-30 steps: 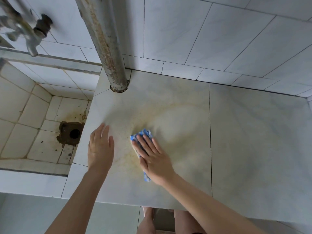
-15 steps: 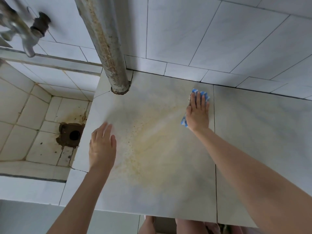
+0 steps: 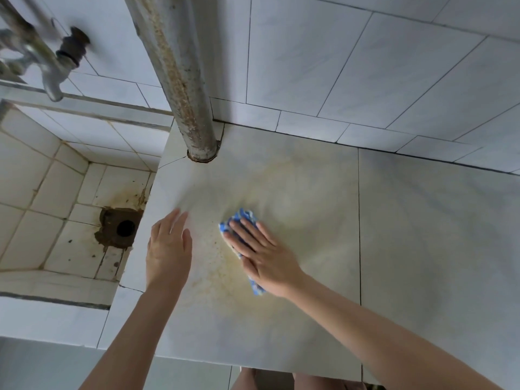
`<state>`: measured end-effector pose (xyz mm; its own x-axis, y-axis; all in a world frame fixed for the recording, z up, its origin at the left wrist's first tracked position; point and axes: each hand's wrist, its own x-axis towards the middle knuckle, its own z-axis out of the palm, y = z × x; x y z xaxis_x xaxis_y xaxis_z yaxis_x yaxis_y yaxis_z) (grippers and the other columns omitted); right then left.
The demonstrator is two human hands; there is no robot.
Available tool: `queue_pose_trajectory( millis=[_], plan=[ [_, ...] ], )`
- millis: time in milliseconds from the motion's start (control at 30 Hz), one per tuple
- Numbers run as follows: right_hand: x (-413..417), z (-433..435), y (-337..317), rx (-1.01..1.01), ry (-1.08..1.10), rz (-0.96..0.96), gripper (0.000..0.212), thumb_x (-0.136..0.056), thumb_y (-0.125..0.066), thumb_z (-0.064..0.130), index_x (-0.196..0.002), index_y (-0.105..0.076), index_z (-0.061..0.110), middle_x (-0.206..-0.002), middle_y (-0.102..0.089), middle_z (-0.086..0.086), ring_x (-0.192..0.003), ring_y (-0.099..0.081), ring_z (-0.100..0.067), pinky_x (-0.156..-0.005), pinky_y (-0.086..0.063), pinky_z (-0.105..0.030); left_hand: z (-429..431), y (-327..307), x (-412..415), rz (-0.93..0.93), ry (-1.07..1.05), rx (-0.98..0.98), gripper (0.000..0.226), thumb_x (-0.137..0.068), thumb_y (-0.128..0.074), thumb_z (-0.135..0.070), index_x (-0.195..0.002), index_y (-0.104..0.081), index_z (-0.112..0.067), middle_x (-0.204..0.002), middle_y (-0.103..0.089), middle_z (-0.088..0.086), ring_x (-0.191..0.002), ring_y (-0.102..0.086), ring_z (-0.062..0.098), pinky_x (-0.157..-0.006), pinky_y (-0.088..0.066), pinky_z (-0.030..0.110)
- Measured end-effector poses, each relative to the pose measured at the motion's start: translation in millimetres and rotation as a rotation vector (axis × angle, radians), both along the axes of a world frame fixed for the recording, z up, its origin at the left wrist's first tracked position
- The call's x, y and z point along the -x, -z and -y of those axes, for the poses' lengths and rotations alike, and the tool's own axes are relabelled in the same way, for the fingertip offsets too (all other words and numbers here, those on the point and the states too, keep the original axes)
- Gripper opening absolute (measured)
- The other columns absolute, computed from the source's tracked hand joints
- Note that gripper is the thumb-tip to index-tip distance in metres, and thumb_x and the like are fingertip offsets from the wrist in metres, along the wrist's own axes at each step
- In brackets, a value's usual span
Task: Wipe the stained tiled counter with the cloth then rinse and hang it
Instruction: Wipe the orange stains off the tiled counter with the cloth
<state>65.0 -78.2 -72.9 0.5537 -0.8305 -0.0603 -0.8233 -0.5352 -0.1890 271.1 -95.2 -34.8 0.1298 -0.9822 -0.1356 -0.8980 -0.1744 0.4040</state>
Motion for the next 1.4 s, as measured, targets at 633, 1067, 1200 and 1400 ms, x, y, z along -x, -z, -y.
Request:
queue_pose_trajectory(
  millis=[633,1067,1200,1400],
  plan=[
    [85,155,-5,-0.1,0.669,-0.087,0.056,-0.099,-0.018,0.017,-0.149,0.006,0.011,-0.158,0.011,-0.008,-0.145,0.014,-0.022,-0.116,0.013,-0.036,3,2,0,-0.034,-0.043,0.042,0.033,-0.094,-0.043,-0.015,-0.125,-0.053,-0.009,-0.133,-0.05,0.008,-0.124,-0.039,0.025,-0.1,-0.041,0.043],
    [-10,137,-4,-0.051,0.116,-0.053,0.056,-0.096,-0.012,0.027,-0.15,-0.012,0.016,-0.158,-0.009,-0.004,-0.146,-0.004,-0.02,-0.112,0.018,-0.026,3,2,0,-0.046,-0.05,0.047,0.033,-0.093,-0.045,-0.012,-0.124,-0.054,-0.009,-0.132,-0.051,0.008,-0.122,-0.041,0.025,-0.1,-0.04,0.042],
    [-26,73,-2,0.01,-0.109,-0.039,0.054,-0.096,-0.019,0.028,-0.149,-0.023,0.017,-0.156,-0.022,-0.004,-0.145,-0.015,-0.023,-0.118,-0.002,-0.034,3,1,-1,-0.049,-0.047,0.029,0.034,-0.093,-0.045,-0.011,-0.127,-0.052,-0.01,-0.134,-0.049,0.007,-0.124,-0.04,0.025,-0.101,-0.04,0.042],
    [-16,31,0,0.042,-0.275,-0.025,0.051,-0.097,-0.023,0.029,-0.148,-0.024,0.023,-0.155,-0.023,0.002,-0.144,-0.018,-0.016,-0.115,-0.016,-0.036,3,-2,-5,-0.037,-0.017,-0.001,0.037,-0.094,-0.043,-0.01,-0.129,-0.05,-0.012,-0.137,-0.047,0.005,-0.126,-0.038,0.023,-0.103,-0.038,0.038]
  ],
)
